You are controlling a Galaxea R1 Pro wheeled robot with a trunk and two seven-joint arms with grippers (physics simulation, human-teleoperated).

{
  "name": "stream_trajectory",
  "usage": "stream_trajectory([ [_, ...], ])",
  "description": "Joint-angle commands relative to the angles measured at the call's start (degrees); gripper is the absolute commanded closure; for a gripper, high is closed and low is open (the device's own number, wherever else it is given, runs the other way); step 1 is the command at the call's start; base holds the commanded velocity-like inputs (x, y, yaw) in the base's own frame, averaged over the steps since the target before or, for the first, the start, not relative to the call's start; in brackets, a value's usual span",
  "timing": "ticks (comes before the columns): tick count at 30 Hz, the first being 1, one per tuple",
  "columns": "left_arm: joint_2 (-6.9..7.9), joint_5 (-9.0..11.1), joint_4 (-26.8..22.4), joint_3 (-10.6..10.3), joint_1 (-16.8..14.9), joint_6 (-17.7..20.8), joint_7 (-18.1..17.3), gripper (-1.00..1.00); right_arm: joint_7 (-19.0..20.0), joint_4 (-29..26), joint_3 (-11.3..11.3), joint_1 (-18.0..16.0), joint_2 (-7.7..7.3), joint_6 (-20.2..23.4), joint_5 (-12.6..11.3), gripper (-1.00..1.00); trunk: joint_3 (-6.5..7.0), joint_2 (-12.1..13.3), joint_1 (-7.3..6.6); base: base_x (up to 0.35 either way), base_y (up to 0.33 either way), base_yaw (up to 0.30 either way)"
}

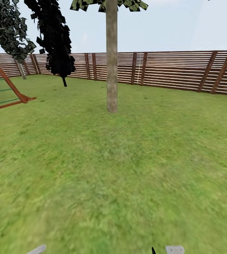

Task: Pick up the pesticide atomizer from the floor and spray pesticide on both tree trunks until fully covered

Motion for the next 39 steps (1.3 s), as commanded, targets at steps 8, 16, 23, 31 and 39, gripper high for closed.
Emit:
stream_trajectory([
  [8,0.0,-0.1,-0.1,-0.2,0.0,0.0,0.0,1.0,0.0,0.0,0.0,0.0,0.0,0.0,0.0,-1.0,0.0,0.0,0.0,0.341,0.0,0.0],
  [16,-0.02,-0.1,0.0,-0.1,0.0,0.0,0.0,1.0,0.0,0.0,0.0,0.0,-0.02,0.0,0.0,-1.0,0.0,0.0,0.0,0.341,0.0,0.0],
  [23,-0.65,-0.4,0.7,-0.3,0.0,0.0,0.0,1.0,0.0,0.0,0.0,0.0,-0.01,0.0,0.0,-1.0,0.0,0.0,0.0,0.341,0.0,0.0],
  [31,-0.88,-0.4,1.0,-0.4,0.0,0.0,0.0,1.0,0.0,0.0,0.0,0.0,-0.06,0.0,0.0,-1.0,0.0,0.0,0.0,0.341,0.0,0.0],
  [39,-0.88,-0.4,1.0,-0.4,0.0,0.0,0.0,1.0,0.0,0.0,0.0,0.0,0.0,0.0,0.0,-1.0,0.0,0.0,0.0,0.341,0.0,0.0],
])
